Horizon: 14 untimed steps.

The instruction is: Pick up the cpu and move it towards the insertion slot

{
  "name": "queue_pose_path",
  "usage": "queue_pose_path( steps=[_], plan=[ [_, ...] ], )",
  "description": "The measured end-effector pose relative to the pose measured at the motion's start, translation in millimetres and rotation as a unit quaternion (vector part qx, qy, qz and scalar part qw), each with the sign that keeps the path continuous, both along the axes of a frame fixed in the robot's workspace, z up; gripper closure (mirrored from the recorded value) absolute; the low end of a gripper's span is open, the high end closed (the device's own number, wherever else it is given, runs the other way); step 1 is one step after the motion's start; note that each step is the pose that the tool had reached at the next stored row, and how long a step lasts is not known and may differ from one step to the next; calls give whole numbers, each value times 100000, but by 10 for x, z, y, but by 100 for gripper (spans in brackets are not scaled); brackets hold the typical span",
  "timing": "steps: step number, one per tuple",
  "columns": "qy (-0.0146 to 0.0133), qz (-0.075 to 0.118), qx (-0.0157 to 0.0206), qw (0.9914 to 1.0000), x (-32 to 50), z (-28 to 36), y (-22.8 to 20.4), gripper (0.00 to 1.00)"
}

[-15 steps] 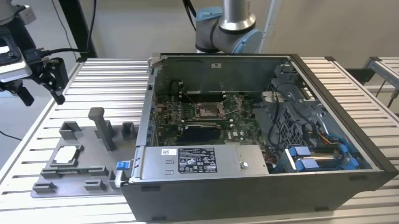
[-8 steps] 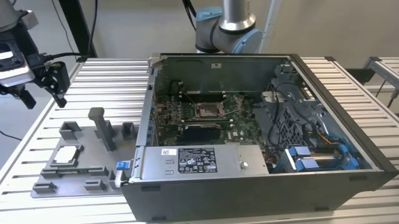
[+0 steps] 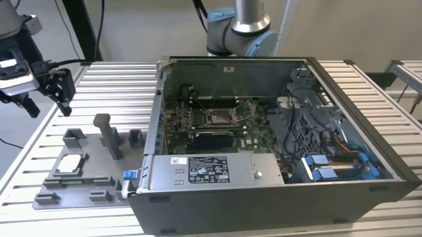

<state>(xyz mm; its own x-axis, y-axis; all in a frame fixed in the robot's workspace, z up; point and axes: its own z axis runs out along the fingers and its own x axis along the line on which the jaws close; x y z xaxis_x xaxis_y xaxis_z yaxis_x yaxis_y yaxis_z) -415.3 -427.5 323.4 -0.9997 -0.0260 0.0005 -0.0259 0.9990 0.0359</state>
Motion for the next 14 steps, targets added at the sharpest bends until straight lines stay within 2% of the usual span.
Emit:
queue_pose_path(
  steps=[11, 14],
  plan=[
    [2, 0, -7, 100000, 0, -172, 0, 0],
    [15, -2, -16, 100000, 0, -180, 0, 0]
  ],
)
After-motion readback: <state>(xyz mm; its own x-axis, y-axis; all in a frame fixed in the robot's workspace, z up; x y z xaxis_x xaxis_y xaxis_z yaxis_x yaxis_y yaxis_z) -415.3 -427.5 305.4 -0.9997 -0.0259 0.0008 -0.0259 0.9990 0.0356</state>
